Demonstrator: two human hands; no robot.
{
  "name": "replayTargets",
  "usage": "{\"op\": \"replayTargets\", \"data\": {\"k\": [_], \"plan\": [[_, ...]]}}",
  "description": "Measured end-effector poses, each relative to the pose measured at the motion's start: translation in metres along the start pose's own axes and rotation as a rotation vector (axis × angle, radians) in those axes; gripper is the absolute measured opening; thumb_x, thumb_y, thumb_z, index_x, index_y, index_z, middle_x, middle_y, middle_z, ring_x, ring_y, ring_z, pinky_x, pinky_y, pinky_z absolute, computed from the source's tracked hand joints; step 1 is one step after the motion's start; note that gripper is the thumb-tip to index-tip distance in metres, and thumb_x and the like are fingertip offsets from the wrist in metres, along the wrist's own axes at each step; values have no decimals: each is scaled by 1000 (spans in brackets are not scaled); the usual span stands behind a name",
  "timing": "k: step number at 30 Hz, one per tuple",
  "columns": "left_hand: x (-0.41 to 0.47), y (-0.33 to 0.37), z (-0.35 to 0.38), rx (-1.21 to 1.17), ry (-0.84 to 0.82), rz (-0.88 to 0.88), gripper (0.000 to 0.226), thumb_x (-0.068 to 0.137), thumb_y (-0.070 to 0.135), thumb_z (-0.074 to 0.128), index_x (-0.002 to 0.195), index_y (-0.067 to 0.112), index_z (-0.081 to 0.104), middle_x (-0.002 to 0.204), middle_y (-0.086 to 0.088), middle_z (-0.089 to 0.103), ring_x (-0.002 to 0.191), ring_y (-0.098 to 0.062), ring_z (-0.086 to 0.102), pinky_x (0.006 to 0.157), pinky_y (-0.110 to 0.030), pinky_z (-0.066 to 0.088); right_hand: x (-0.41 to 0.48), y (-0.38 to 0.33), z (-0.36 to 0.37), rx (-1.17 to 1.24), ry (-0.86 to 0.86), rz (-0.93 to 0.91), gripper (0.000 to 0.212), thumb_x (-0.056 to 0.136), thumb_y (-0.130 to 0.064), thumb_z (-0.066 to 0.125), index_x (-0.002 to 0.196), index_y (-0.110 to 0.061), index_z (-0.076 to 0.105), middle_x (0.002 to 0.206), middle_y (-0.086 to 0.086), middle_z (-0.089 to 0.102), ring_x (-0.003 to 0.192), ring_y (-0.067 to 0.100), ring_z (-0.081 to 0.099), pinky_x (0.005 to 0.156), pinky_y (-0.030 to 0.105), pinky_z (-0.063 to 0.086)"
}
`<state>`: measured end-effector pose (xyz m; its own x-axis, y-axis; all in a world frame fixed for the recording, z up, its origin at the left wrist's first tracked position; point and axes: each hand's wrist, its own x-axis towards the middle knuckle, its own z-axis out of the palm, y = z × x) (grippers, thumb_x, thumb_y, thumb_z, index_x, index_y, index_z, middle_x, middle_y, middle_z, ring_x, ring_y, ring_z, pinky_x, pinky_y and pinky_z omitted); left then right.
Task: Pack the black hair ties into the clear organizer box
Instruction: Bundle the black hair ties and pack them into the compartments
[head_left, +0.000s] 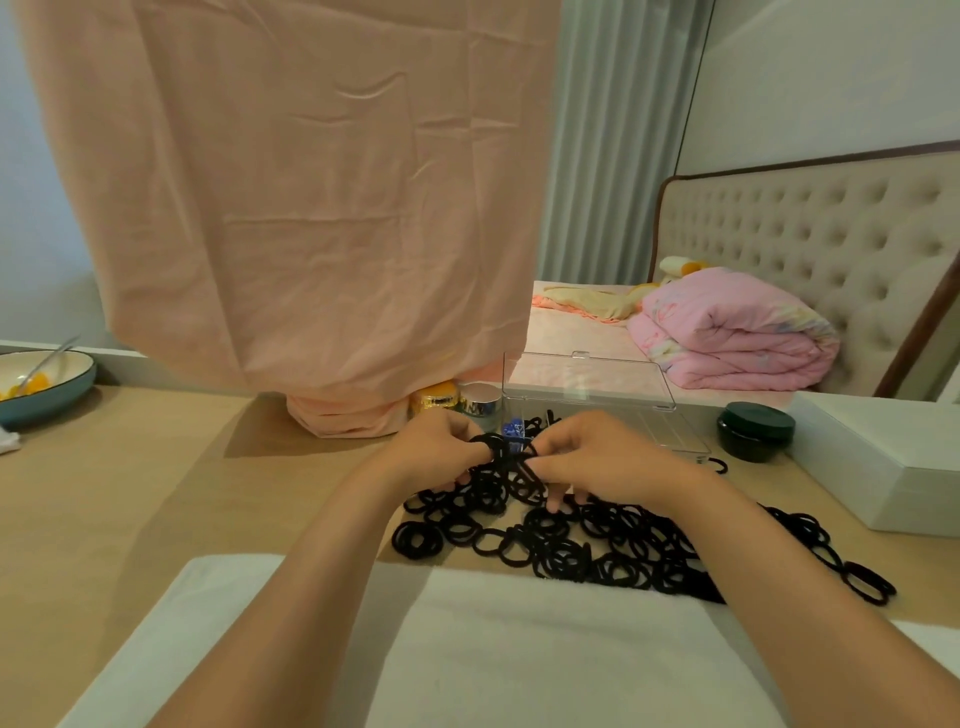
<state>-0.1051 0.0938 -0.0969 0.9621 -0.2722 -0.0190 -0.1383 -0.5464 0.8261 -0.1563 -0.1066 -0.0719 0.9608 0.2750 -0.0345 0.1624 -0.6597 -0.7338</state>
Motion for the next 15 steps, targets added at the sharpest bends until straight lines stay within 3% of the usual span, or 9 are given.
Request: {"op": "replayTargets", "data": {"k": [3, 5, 11, 15], "plan": [[-2, 7, 8, -114, -97, -19, 11, 94, 25, 67, 98, 16, 72, 89, -2, 72, 78, -9, 68, 72, -23, 59, -5, 4, -4, 230, -18, 31, 18, 97, -25, 68, 102, -9, 76, 74, -7, 75, 63, 11, 70, 57, 23, 49], [-3, 10, 10, -244, -169, -35, 12, 95, 22, 66, 101, 14, 73, 87, -2, 74, 80, -12, 71, 77, -27, 61, -4, 6, -4, 262, 31, 77, 19, 97, -25, 68, 100, -7, 75, 69, -4, 74, 52, 8, 66, 49, 20, 45], [-4, 11, 12, -508, -325, -45, 30, 102, 26, 52, 116, 3, 66, 109, -17, 72, 95, -27, 70, 80, -35, 58, 0, 11, -3, 128, 94, 92, 21, 98, -27, 66, 86, -11, 73, 81, 3, 79, 61, 17, 68, 48, 23, 46], [-4, 12, 14, -374, -299, -59, 31, 97, 35, 62, 114, 12, 71, 104, -11, 76, 95, -25, 72, 83, -35, 59, 1, 8, -1, 69, 96, 76, 17, 95, -22, 67, 86, -10, 75, 87, 9, 79, 63, 18, 66, 49, 22, 50]]}}
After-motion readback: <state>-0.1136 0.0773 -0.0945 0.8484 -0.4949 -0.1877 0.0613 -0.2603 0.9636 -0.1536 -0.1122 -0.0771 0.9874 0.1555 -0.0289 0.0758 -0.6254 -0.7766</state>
